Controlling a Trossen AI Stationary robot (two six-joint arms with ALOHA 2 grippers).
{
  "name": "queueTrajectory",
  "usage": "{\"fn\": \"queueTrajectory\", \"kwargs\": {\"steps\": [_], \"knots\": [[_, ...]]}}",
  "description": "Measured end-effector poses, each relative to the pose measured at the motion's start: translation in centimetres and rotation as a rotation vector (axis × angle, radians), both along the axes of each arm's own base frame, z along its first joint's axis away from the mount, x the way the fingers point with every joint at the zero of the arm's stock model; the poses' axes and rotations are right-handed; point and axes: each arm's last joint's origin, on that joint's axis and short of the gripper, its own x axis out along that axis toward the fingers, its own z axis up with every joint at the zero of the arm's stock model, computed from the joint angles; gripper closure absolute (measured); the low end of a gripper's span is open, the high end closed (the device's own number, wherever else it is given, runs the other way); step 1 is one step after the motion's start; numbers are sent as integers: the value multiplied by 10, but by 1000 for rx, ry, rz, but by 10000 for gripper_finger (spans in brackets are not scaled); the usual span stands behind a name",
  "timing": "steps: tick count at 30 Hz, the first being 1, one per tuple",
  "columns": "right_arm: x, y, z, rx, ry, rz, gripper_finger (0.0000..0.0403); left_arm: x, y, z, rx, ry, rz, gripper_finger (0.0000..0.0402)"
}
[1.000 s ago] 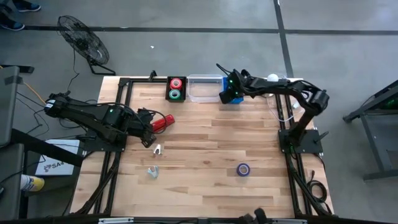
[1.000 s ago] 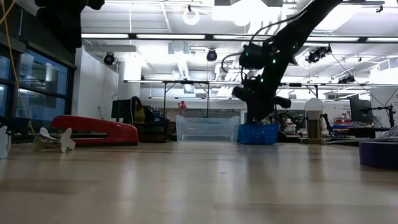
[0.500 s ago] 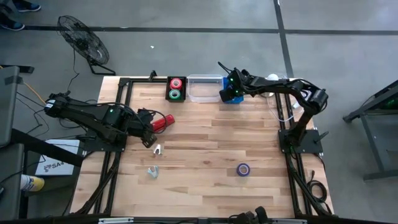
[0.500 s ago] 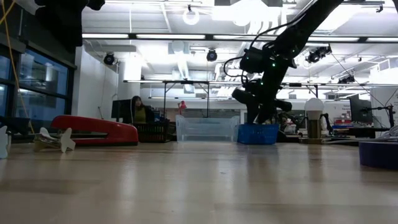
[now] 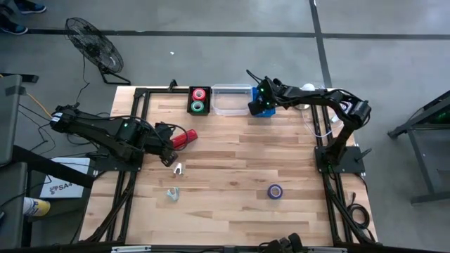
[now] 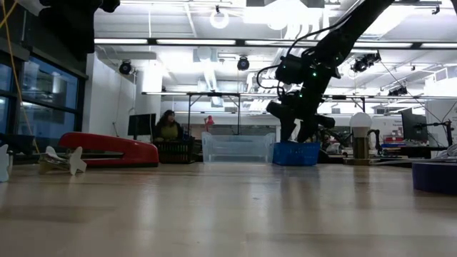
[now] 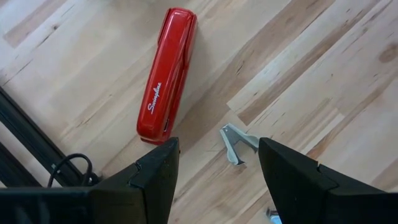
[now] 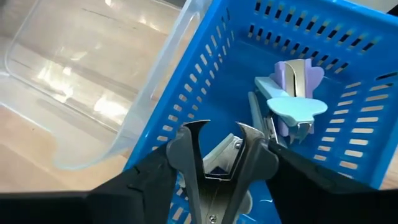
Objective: Pick and place Stapler, Stapler remover, tape
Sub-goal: Put the black staple remover into the blue bin, then put the blue staple remover into the blue bin
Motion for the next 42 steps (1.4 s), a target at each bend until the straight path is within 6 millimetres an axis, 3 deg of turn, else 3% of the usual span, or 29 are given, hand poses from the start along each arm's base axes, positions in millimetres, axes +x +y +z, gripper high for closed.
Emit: {"fn": "queueTrajectory", "kwargs": {"steps": [5,17,26,31,42], "knots": [[-4,-3,4,-3,-10,-10,169,0,0,0,-7,-4,15,185],[-27,-1,45,-75,-50,21,153,0,-1,0,-31,-3,28,185],[-36,23,84,-88,-177,158,152,0,-2,-1,-73,5,35,185],[-38,42,101,-96,-222,223,152,-1,-3,-1,-143,-8,142,185],[-35,77,119,-116,-263,334,153,18,-17,-19,-292,131,249,185]]}}
